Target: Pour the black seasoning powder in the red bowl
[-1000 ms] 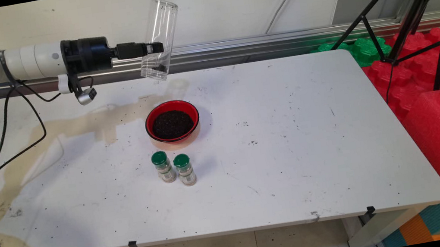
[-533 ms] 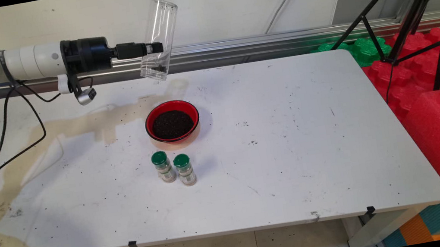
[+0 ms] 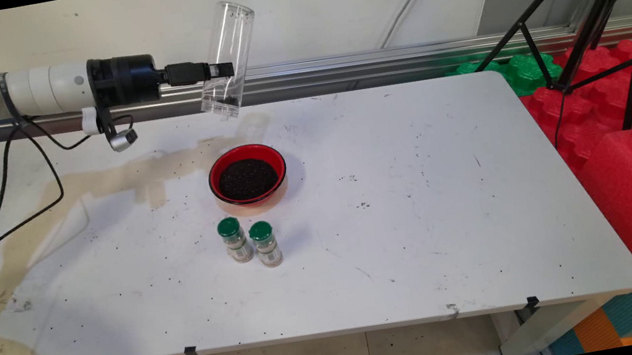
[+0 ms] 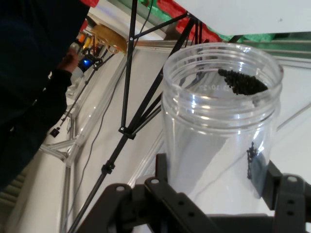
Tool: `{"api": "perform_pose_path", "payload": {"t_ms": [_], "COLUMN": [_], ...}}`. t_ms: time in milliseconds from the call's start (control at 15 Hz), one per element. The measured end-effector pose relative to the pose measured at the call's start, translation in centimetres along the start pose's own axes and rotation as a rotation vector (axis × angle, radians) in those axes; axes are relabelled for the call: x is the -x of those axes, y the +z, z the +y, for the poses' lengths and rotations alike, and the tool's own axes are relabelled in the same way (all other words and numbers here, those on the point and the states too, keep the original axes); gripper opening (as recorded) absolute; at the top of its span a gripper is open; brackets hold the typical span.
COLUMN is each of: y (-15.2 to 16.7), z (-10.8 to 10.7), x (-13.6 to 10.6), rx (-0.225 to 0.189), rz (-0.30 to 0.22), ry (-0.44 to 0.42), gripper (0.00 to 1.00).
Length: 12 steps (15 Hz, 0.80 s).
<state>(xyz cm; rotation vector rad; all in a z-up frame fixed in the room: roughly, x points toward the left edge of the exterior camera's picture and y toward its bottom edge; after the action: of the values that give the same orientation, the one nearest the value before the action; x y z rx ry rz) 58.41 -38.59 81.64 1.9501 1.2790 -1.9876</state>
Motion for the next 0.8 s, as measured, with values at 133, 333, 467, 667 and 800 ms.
{"api": "perform_pose_path", "payload": {"t_ms": [133, 333, 467, 667, 800], "y": [-0.04, -0.06, -0.08, -0.12, -0.15], "z": [0.14, 0.25, 0.27, 0.31, 0.33], "x": [-0.04, -0.05, -0.04, -0.01, 0.01], "rx": [0.007, 0.018, 0.023, 0.033, 0.039], "rz": [0.004, 0.010, 0.013, 0.020, 0.023], "ry": [-0.034, -0.108, -0.156, -0.244, -0.297], "gripper": [0.00, 0.00, 0.00, 0.00, 0.00]}}
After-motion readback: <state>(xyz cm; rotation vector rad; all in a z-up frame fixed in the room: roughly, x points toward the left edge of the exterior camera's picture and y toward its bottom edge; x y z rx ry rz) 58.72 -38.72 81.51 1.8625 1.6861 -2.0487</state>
